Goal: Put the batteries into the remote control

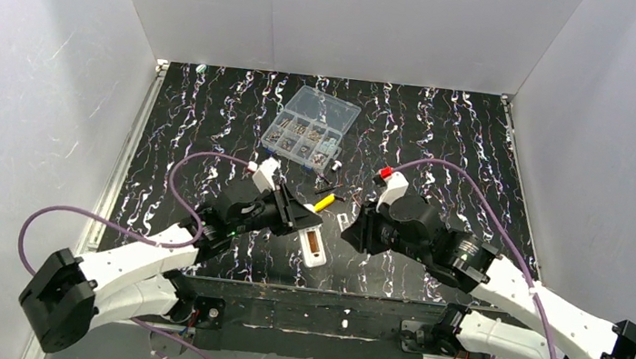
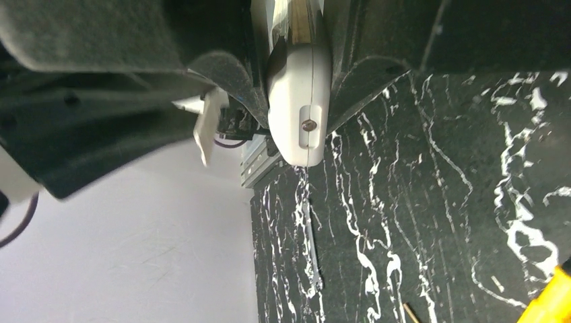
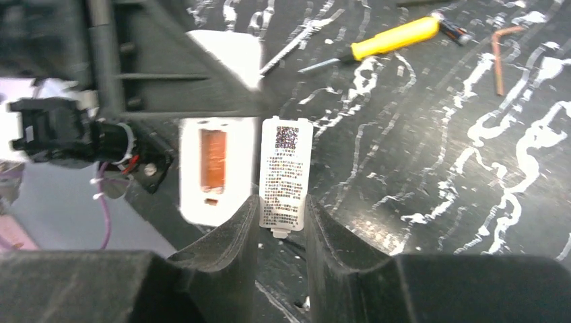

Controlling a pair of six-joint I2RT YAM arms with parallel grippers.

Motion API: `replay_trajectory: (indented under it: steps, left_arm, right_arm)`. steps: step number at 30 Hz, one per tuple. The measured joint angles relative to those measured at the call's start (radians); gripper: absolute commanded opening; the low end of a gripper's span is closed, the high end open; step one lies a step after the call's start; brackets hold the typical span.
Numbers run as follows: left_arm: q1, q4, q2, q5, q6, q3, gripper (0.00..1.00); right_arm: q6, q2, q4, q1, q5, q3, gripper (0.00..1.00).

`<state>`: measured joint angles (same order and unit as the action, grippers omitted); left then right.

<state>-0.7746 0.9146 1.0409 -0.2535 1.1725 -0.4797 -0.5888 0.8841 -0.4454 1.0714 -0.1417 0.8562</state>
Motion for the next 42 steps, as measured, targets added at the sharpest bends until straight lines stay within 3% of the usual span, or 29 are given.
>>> replay_trajectory:
  steps: [5, 17, 22, 29, 37, 42]
  left_arm:
    - [0.0, -0.14, -0.145, 0.015, -0.034, 0.03, 0.0]
    - [0.0, -0.449, -0.42, 0.088, -0.124, 0.035, 0.0]
    - [0.006, -0.515, -0.473, 0.114, -0.141, 0.042, 0.0]
    - [0.01, -0.555, -0.474, 0.124, -0.142, 0.042, 0.0]
    - [0.019, -0.563, -0.472, 0.124, -0.141, 0.035, 0.0]
    - [0.022, -0.578, -0.473, 0.123, -0.147, 0.01, 0.0]
  right_arm:
    - [-0.008, 0.065, -0.027, -0.066, -0.042, -0.034, 0.3]
    - [0.057, 0.5, 0.03, -0.092, -0.069, -0.055, 0.31]
    - [0.071, 0.578, 0.065, -0.092, -0.069, -0.055, 0.51]
    - [0.08, 0.582, 0.082, -0.092, -0.069, -0.055, 0.66]
    - [0.229, 0.504, 0.07, -0.138, -0.055, 0.003, 0.63]
    - [0.475, 0.479, 0.16, -0.3, 0.148, 0.008, 0.63]
